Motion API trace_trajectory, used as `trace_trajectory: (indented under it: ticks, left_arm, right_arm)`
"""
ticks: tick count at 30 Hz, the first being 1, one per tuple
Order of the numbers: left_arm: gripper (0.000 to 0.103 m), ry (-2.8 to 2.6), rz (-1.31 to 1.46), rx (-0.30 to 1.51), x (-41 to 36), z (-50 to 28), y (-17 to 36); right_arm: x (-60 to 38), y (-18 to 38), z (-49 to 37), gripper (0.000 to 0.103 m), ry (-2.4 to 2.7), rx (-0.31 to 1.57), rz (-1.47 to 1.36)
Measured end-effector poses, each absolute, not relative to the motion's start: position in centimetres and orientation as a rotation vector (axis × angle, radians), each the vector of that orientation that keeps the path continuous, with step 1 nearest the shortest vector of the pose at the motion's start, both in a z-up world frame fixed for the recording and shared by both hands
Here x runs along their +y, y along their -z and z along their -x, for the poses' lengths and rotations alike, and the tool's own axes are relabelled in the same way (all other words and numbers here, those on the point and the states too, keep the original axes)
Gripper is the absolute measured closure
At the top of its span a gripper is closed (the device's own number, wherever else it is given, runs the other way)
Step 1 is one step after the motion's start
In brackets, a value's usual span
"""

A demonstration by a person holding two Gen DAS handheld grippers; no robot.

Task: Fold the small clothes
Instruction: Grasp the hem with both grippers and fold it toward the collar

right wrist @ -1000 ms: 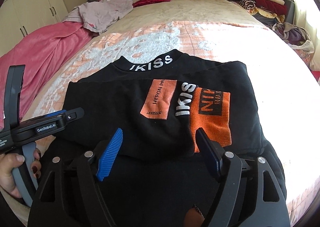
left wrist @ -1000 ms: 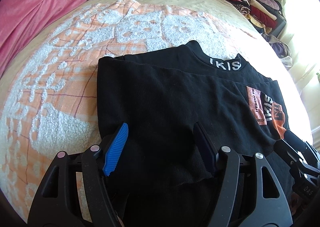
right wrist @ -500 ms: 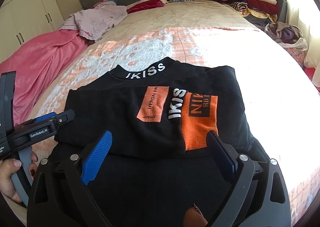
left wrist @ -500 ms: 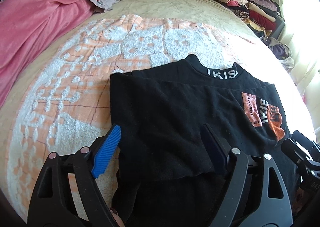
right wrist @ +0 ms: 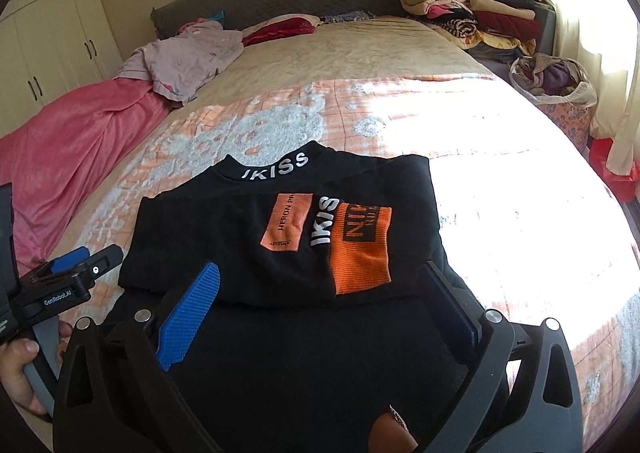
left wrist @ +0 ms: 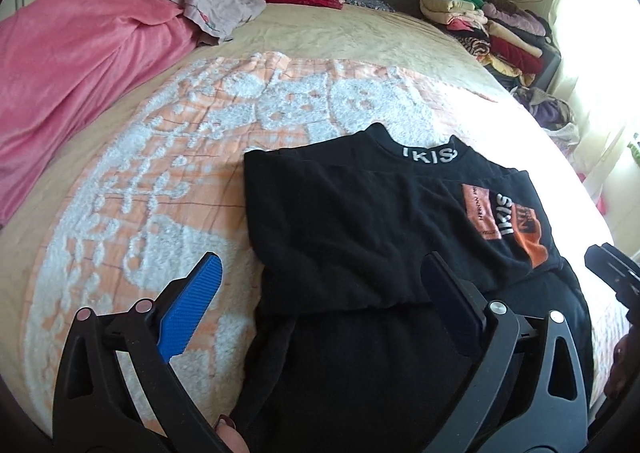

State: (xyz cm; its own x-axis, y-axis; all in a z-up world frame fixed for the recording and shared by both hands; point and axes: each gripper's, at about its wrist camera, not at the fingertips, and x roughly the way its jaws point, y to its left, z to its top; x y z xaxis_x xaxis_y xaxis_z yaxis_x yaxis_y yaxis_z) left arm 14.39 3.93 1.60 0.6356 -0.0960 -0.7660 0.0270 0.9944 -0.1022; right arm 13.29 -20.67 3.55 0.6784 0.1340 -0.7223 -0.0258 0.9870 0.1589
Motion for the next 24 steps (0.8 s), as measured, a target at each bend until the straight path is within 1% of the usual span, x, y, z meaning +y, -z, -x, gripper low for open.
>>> trace_trajectory:
  ticks: [12, 24]
  left_arm:
    - [0.01, 0.063, 0.085, 0.833, 4.9, -11.0, -5.4]
    - [0.009, 0.049, 0.068, 0.824, 4.1, -8.0, -6.4]
  right_arm:
    - [-21.4, -5.4, -10.6, 0.005, -0.105, 0.781, -0.173]
    - [-23.1, -6.4, -7.7, 0.004, -0.111, 0.769, -0.194]
